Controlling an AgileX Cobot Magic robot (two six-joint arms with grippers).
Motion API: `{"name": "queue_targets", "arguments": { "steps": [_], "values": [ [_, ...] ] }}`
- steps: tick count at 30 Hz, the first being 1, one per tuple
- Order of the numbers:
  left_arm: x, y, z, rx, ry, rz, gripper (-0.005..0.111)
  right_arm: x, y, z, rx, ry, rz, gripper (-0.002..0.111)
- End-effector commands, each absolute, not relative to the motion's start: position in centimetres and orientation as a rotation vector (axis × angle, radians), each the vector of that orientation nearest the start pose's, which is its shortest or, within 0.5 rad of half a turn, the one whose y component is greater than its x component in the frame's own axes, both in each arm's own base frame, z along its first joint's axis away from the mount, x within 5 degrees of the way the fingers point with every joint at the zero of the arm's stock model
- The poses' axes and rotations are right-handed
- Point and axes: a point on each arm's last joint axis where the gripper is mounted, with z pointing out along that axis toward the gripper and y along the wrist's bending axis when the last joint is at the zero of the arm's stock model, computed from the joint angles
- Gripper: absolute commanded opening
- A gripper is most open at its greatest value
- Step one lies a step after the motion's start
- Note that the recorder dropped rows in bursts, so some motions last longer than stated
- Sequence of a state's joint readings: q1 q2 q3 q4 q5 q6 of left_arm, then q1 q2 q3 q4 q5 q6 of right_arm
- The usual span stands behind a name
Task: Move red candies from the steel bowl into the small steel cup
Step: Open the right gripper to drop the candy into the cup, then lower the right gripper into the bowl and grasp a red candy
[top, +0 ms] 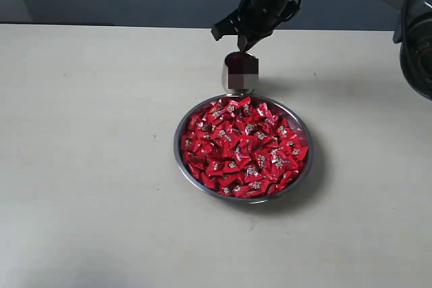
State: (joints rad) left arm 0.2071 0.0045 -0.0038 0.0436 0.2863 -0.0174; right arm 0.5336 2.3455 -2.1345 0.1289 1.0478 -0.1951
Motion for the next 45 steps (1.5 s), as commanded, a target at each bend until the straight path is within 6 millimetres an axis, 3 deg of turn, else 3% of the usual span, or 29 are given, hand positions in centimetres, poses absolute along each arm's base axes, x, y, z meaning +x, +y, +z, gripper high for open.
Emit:
{"name": "queue_targets", "arguments": {
  "steps": [1, 3, 6, 9, 12, 13, 18, 22, 29, 45],
  "values": [
    [5.3, 1.2, 18.7, -0.173, 1.763, 0.178, 0.0, 43.7, 26.3, 24.0, -0.733, 2.511, 0.271, -0.001],
    [5.3, 1.2, 18.7, -0.173, 1.763, 0.178, 0.0, 42.9, 25.9, 25.3, -0.689, 2.455, 0.29, -0.001],
    [5.3, 1.2, 18.7, -0.173, 1.763, 0.178, 0.0, 39.6, 24.1, 25.6, -0.64, 2.359, 0.321, -0.001],
    [5.3, 1.2, 18.7, -0.173, 1.763, 0.178, 0.0, 34.3, 21.4, 25.9, -0.584, 2.254, 0.356, -0.001],
    [5.3, 1.2, 18.7, -0.173, 1.763, 0.178, 0.0, 30.8, 19.8, 25.2, -0.596, 2.28, 0.358, -0.001],
    [5.3, 1.2, 18.7, -0.173, 1.763, 0.178, 0.0, 29.4, 19.8, 24.2, -0.663, 2.301, 0.333, -0.001],
    [5.3, 1.2, 18.7, -0.173, 1.763, 0.178, 0.0, 26.9, 21.9, 21.8, -0.861, 2.311, 0.302, -0.001],
    [5.3, 1.2, 18.7, -0.173, 1.763, 0.178, 0.0, 26.4, 23.9, 20.2, -0.975, 2.272, 0.286, -0.001],
    [5.3, 1.2, 18.7, -0.173, 1.763, 0.178, 0.0, 27.7, 24.9, 16.5, -1.118, 2.405, 0.173, -0.001],
    [5.3, 1.2, 18.7, -0.173, 1.763, 0.178, 0.0, 26.5, 28.4, 16.3, -1.281, 2.344, 0.194, -0.001]
  ]
}}
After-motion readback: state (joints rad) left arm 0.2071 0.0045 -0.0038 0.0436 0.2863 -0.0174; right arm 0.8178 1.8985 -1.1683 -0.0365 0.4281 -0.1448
